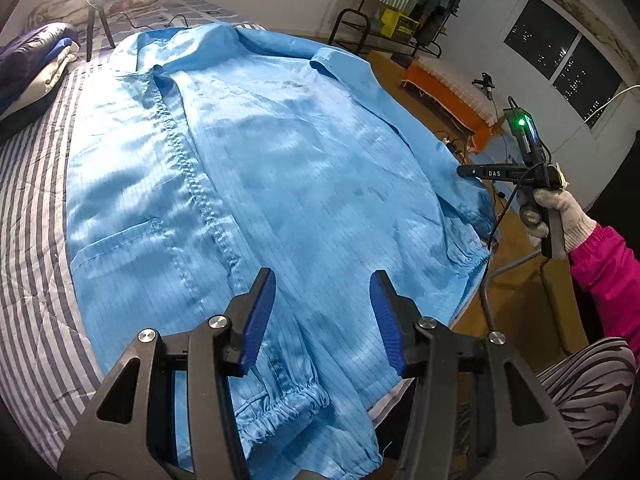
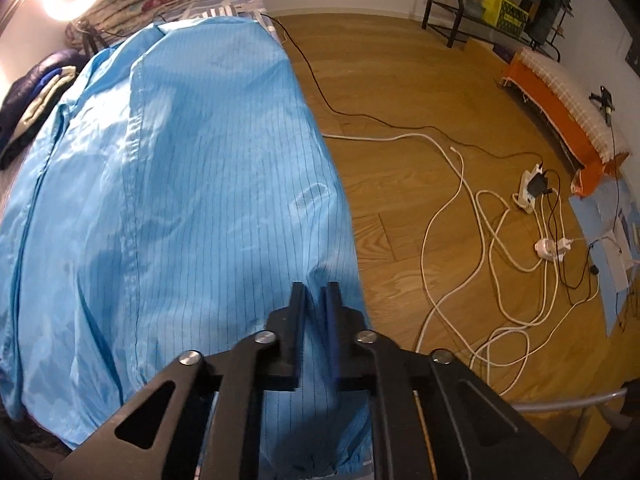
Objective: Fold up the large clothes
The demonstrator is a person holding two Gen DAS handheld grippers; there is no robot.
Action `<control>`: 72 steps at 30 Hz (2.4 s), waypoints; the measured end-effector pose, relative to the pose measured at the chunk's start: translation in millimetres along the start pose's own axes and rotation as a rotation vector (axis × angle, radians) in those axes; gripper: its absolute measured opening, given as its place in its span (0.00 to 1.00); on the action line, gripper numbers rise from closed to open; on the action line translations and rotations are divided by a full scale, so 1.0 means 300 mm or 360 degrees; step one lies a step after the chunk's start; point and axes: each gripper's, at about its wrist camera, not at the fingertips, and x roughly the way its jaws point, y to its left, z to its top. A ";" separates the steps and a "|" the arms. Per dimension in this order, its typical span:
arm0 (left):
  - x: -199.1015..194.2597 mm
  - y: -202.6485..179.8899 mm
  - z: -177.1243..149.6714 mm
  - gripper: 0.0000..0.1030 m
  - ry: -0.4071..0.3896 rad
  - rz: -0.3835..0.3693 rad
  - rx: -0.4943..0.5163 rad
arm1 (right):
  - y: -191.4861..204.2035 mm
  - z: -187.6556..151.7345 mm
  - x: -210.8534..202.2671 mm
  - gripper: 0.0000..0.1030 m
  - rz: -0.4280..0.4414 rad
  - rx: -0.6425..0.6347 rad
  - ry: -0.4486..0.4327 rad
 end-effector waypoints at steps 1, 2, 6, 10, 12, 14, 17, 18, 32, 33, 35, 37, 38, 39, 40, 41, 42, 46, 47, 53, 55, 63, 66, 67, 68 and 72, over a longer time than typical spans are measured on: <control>-0.002 0.000 -0.001 0.49 -0.0001 -0.0001 0.0003 | 0.005 0.000 -0.006 0.03 -0.0010 -0.0009 -0.0008; -0.004 0.000 -0.002 0.49 -0.0001 0.0001 0.0004 | 0.009 0.000 -0.011 0.02 -0.0019 -0.0016 -0.0017; -0.008 0.006 -0.003 0.49 -0.0004 -0.0005 -0.0001 | 0.020 0.002 -0.035 0.01 -0.0055 -0.0042 -0.0054; -0.011 0.004 -0.004 0.49 -0.0010 -0.0011 0.0000 | 0.027 0.004 -0.061 0.00 -0.0047 -0.0053 -0.0096; -0.010 0.001 -0.004 0.49 -0.0012 -0.0014 0.0005 | 0.023 0.006 -0.069 0.00 -0.0039 -0.0047 -0.0113; -0.010 -0.001 -0.006 0.49 -0.0012 -0.0017 0.0010 | 0.025 0.007 -0.084 0.00 -0.0032 -0.0045 -0.0140; -0.009 -0.001 -0.006 0.49 -0.0013 -0.0025 0.0011 | 0.037 0.010 -0.120 0.00 -0.0015 -0.0047 -0.0196; -0.009 -0.001 -0.005 0.49 -0.0015 -0.0023 0.0010 | 0.042 0.010 -0.136 0.00 0.0008 -0.0047 -0.0218; -0.046 0.032 0.003 0.49 -0.0069 -0.0016 -0.0048 | 0.246 0.020 -0.384 0.00 0.0266 -0.0227 -0.0517; -0.051 0.037 0.004 0.49 -0.0076 -0.0013 -0.0057 | 0.290 0.014 -0.395 0.00 0.0291 -0.0296 -0.0523; -0.062 0.047 0.007 0.49 -0.0090 -0.0009 -0.0070 | 0.368 -0.005 -0.404 0.00 0.0342 -0.0418 -0.0514; -0.071 0.058 0.010 0.49 -0.0101 -0.0004 -0.0082 | 0.452 -0.031 -0.403 0.00 0.0421 -0.0550 -0.0481; -0.075 0.065 0.011 0.49 -0.0106 0.0001 -0.0091 | 0.480 -0.042 -0.400 0.00 0.0451 -0.0597 -0.0465; -0.079 0.074 0.012 0.49 -0.0111 0.0004 -0.0102 | 0.517 -0.064 -0.395 0.00 0.0481 -0.0653 -0.0441; -0.081 0.078 0.014 0.49 -0.0114 0.0006 -0.0110 | 0.554 -0.078 -0.382 0.00 0.0510 -0.0715 -0.0407; -0.084 0.088 0.015 0.49 -0.0118 0.0010 -0.0126 | 0.591 -0.097 -0.364 0.00 0.0532 -0.0779 -0.0367; -0.086 0.094 0.016 0.49 -0.0120 0.0011 -0.0137 | 0.628 -0.115 -0.341 0.00 0.0551 -0.0844 -0.0319; -0.085 0.118 0.017 0.49 -0.0116 0.0012 -0.0183 | 0.716 -0.194 -0.261 0.00 0.0571 -0.1037 -0.0160; -0.082 0.121 0.017 0.49 -0.0112 0.0009 -0.0191 | 0.728 -0.209 -0.239 0.00 0.0573 -0.1070 -0.0121; -0.047 0.118 0.037 0.49 -0.0080 -0.0037 -0.0215 | 0.720 -0.229 -0.206 0.03 0.0629 -0.1075 -0.0002; -0.037 0.111 0.046 0.49 -0.0074 -0.0062 -0.0221 | 0.694 -0.219 -0.221 0.12 0.0682 -0.1011 0.0006; 0.043 0.045 0.092 0.49 -0.0004 -0.0180 -0.0190 | 0.438 -0.141 -0.295 0.29 0.0776 -0.0540 -0.0175; 0.090 0.032 0.095 0.49 0.0041 -0.0230 -0.0236 | 0.326 -0.098 -0.222 0.29 0.0614 -0.0327 -0.0154; 0.100 0.029 0.092 0.49 0.0045 -0.0227 -0.0241 | 0.282 -0.080 -0.185 0.29 0.0557 -0.0248 -0.0134; 0.117 0.028 0.089 0.49 0.0054 -0.0220 -0.0245 | 0.247 -0.065 -0.152 0.29 0.0523 -0.0184 -0.0121; 0.176 0.040 0.063 0.49 0.0127 -0.0192 -0.0247 | 0.100 0.007 -0.020 0.29 0.0581 0.0123 -0.0104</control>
